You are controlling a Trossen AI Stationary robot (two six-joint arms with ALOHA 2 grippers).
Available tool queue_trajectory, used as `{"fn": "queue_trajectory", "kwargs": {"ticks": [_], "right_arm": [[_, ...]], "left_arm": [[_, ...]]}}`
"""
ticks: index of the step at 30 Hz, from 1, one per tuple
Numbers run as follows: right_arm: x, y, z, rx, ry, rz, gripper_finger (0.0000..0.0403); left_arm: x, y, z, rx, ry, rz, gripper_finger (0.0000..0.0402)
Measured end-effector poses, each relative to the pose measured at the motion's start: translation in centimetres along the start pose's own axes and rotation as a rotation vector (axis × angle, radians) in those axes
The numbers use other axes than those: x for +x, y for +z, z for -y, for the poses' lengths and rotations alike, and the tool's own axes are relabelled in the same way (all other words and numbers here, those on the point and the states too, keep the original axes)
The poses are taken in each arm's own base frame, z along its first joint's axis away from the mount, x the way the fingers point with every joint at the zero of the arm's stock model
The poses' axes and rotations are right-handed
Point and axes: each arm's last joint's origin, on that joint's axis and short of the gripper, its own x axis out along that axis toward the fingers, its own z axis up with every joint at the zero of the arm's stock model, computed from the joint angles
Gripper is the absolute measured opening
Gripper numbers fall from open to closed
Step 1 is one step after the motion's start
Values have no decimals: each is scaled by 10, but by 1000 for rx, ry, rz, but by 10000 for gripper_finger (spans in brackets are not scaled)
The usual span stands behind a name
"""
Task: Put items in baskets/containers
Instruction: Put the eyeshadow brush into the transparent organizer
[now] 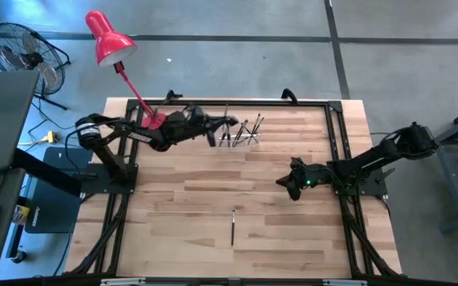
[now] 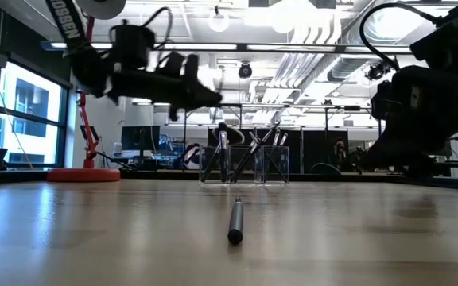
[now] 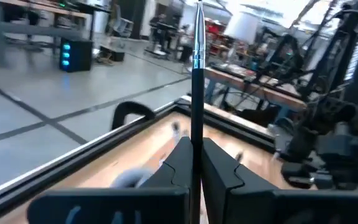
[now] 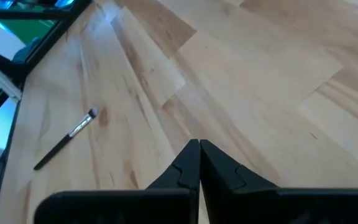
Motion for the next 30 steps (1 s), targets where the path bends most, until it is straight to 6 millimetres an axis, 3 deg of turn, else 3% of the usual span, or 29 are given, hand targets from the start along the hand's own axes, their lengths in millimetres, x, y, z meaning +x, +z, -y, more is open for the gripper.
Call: {"fn": "queue_trajectory", "kwargs": {"ticks": [4,19,26,30], "right_arm": [[0,0,1,-3,-13,3,2],[0,0,1,-19,-15,6,2],[0,0,1,-17,-18,11,2],[0,0,1,-17,-20,13,1]], "left_arm": [[-13,-10,-3,-5,1,28,6],[1,-39,-12,9,73,-103,7],[0,-42,-13,3,76,-142,64],[0,-44,-13,1,82,-165,78]]}}
